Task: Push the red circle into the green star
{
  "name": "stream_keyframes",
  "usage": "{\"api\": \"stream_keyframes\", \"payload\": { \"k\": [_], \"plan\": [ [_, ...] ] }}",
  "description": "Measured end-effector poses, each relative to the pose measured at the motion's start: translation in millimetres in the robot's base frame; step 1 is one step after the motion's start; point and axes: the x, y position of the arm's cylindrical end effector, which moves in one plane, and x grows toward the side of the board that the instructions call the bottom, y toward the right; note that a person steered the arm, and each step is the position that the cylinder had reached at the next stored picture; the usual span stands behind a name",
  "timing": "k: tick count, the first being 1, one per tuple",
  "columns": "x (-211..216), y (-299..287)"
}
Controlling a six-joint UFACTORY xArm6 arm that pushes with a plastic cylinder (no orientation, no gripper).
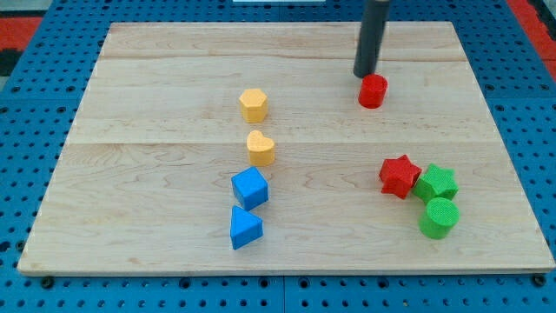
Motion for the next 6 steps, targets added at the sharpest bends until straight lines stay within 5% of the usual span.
{"api": "stream_keyframes", "payload": {
  "k": [1, 3, 5, 6],
  "plan": [
    [75.4, -10.8],
    [46.2, 2.3],
    [129.0, 41.3],
    [94.5, 18.1]
  ]
}}
